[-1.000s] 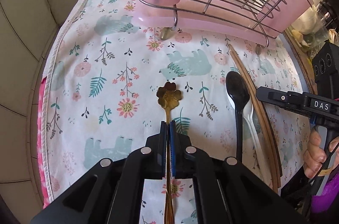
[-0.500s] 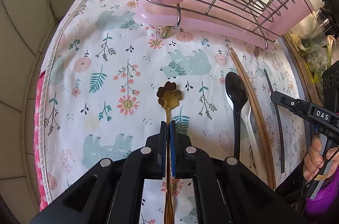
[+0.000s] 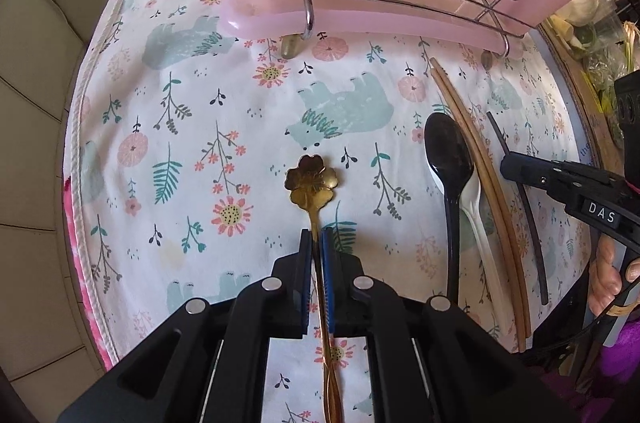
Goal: Organize utensils
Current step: 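Grasp the gold flower-handled spoon with the left tool while the right tool grasps a chopstick, then lift the gold spoon with the left tool while the right tool lifts its chopstick, then drop the left tool's gold spoon into the cup while the right tool drops its chopstick, then move both open tools back down to the utensils on the cloth, then grasp the black spoon with the left tool while the right tool grasps a chopstick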
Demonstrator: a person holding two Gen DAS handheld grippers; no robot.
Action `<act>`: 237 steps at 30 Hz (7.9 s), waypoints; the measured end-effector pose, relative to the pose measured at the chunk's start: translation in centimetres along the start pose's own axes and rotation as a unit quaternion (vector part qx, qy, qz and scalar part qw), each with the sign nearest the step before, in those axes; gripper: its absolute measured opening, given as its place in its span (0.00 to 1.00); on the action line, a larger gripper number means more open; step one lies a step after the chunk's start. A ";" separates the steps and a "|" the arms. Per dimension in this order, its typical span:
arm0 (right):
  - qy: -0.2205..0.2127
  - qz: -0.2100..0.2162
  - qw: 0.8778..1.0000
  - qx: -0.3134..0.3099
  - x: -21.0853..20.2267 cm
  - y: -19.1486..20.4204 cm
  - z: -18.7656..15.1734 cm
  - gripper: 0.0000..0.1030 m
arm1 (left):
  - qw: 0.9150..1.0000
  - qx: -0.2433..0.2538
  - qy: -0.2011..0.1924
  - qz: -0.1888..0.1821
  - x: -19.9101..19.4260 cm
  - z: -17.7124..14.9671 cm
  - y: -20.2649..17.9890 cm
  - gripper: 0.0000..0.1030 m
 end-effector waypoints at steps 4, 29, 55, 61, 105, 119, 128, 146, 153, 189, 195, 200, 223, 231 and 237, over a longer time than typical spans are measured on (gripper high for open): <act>-0.025 0.006 1.000 0.003 -0.3 -0.1 -0.3 0.05 | 1.000 0.000 -0.024 0.004 -0.4 -0.2 -0.2 0.03; -0.318 0.036 0.944 -0.082 -18.3 5.8 3.6 0.05 | 0.923 -0.133 -0.351 -0.080 -20.4 2.9 4.9 0.01; -0.435 0.049 0.894 -0.094 -25.6 7.0 12.0 0.05 | 0.866 -0.162 -0.473 -0.010 -25.9 13.6 7.7 0.01; -0.441 0.051 0.890 -0.100 -25.9 7.5 12.8 0.05 | 0.855 -0.142 -0.497 0.041 -26.8 14.3 8.1 0.01; -0.533 0.002 0.837 -0.123 -23.8 4.1 17.7 0.05 | 0.875 -0.127 -0.467 -0.007 -18.1 13.3 5.7 0.01; -0.462 0.001 0.879 -0.121 -20.4 3.5 14.3 0.05 | 0.886 -0.140 -0.442 -0.021 -16.6 11.7 6.1 0.01; -0.402 -0.020 0.911 -0.093 -18.0 2.2 13.0 0.05 | 0.898 -0.164 -0.407 -0.033 -16.3 11.2 7.0 0.10; -0.353 -0.045 0.931 -0.083 -18.2 2.6 11.1 0.38 | 0.897 -0.176 -0.404 -0.033 -18.3 8.0 7.8 0.28; -0.336 -0.041 0.938 -0.072 -18.4 2.3 7.7 0.40 | 0.911 -0.162 -0.376 -0.041 -17.4 5.7 6.8 0.28; -0.134 0.064 0.989 -0.014 -7.5 2.0 -1.5 0.33 | 0.994 0.014 -0.069 -0.088 -0.6 -0.7 -7.8 0.07; -0.096 0.081 0.992 0.006 -5.0 2.3 -0.7 0.17 | 0.992 -0.023 -0.097 -0.079 -2.2 -0.3 -4.9 0.07; -0.074 0.070 0.995 0.012 -2.7 2.7 0.6 0.14 | 0.993 -0.039 -0.103 -0.046 -2.7 -0.7 -1.7 0.07; -0.042 0.036 0.997 0.049 0.8 1.6 1.9 0.06 | 0.998 -0.022 -0.058 -0.033 -0.1 -0.2 -1.2 0.09; -0.016 0.016 0.998 0.052 0.3 0.2 1.3 0.07 | 0.999 -0.006 -0.011 -0.052 0.6 0.9 -1.1 0.10; 0.003 -0.006 0.999 0.037 1.4 0.7 1.7 0.07 | 0.999 0.024 0.002 -0.035 0.8 1.2 -1.7 0.10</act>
Point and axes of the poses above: each gripper's, at about its wrist camera, not at the fingertips, and x roughly the way its jaws point, y to its left, z to its top, the point moved 8 cm from there along x, roughly the way its jaws point, and after that the axes turned 11 degrees about z, right-handed, at the moved point
